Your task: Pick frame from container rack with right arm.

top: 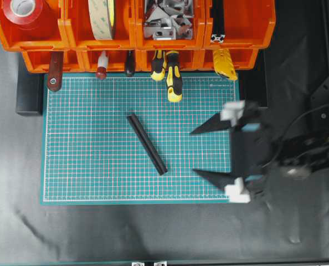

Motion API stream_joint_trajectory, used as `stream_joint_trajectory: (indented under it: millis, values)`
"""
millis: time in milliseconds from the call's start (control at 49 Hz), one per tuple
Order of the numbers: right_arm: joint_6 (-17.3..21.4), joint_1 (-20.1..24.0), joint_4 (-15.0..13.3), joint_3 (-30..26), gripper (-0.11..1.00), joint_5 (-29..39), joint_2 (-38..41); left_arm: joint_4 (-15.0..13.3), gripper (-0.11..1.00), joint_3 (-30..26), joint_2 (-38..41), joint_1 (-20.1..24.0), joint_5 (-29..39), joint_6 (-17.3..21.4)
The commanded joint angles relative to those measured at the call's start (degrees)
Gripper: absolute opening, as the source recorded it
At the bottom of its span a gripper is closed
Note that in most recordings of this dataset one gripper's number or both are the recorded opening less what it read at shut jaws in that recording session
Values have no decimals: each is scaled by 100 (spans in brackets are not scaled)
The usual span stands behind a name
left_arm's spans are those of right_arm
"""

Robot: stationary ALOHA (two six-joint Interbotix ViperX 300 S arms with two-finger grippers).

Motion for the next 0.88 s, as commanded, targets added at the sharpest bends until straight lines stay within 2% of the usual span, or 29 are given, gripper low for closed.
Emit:
stream_joint_trajectory:
  millis: [0, 490, 857]
  values:
    - [9, -88, -26, 114, 85, 35, -501, 18, 0, -158, 62, -9, -26, 9]
    - [18, -237, 0, 1160, 84, 114, -2733, 18, 0, -185, 26, -9, -26, 105]
    - [18, -396, 26, 1652, 84, 272, -3665, 26, 0, -202, -149, 0, -35, 123]
